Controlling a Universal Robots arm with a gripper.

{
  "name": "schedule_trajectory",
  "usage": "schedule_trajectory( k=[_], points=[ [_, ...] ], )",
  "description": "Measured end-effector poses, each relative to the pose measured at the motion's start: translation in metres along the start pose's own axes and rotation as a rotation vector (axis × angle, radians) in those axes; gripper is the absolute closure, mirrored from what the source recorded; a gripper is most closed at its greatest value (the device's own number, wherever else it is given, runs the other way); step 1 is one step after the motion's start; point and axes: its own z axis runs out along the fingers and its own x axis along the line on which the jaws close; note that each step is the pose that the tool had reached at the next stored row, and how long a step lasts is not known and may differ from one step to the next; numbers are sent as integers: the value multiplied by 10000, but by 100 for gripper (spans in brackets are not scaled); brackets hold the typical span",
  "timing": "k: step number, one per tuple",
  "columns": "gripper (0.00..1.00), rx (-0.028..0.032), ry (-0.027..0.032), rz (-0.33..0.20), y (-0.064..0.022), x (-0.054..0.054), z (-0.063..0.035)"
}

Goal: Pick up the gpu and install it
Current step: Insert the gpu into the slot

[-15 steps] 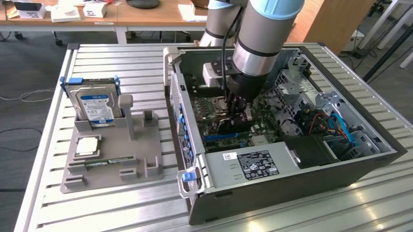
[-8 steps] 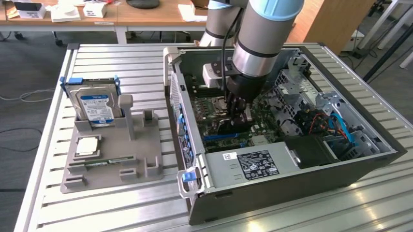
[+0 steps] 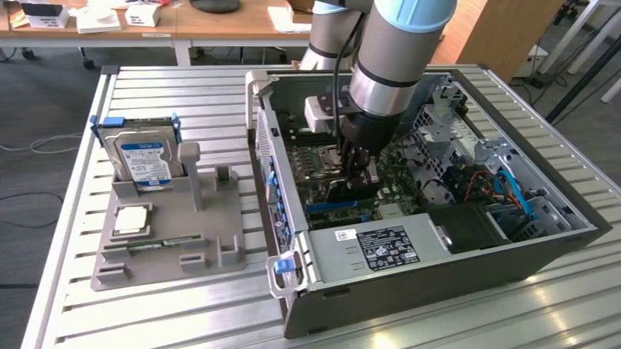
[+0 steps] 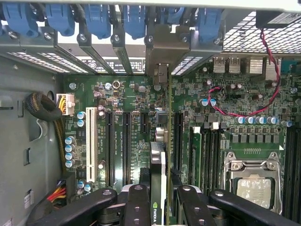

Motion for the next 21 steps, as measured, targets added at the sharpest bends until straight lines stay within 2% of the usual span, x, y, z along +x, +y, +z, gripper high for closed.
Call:
schedule_trajectory(
  k=[21],
  points=[
    [73, 0, 1, 1, 9, 10, 34]
  ],
)
